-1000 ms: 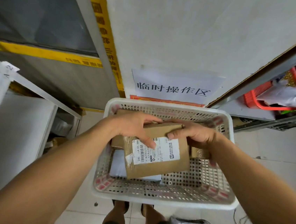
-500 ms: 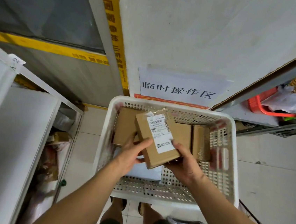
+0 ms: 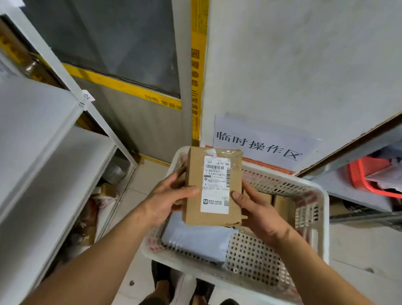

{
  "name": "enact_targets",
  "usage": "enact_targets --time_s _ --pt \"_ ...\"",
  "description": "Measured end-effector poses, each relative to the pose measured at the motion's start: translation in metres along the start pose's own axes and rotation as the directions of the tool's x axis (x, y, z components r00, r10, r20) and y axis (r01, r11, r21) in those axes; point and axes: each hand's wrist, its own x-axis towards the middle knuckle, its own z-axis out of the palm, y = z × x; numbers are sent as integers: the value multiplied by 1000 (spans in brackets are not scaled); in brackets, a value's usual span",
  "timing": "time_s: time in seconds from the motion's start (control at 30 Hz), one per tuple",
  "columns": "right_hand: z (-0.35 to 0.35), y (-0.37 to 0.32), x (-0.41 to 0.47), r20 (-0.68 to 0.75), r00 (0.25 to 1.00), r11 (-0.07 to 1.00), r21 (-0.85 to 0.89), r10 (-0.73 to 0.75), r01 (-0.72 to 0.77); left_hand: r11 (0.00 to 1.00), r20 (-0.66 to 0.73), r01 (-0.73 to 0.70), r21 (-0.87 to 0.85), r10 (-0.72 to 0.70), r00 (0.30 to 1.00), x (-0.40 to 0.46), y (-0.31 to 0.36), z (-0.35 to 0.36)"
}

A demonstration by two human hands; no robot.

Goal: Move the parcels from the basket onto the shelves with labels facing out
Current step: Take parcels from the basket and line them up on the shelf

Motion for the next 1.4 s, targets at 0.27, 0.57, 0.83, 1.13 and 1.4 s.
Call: enact_targets --time_s 0.27,0.57,0.83,1.13,1.4 --pt "79 -54 -13 55 980 981 -29 -189 191 962 -198 -241 131 263 944 -80 53 -17" --pt "218 -120 -41 274 894 909 -122 -354 398 831 -433 -371 415 539 722 -195 106 -85" --pt "375 -139 -74 477 786 853 -129 -394 506 703 -518 -545 456 708 480 -329 126 -166" --pt "541 -114 -111 694 613 775 -126 -377 619 621 -573 -564 544 766 291 -465 97 -270" --pt "664 -85 -127 866 430 745 -106 -257 658 624 -704 -555 550 704 94 -557 62 -324"
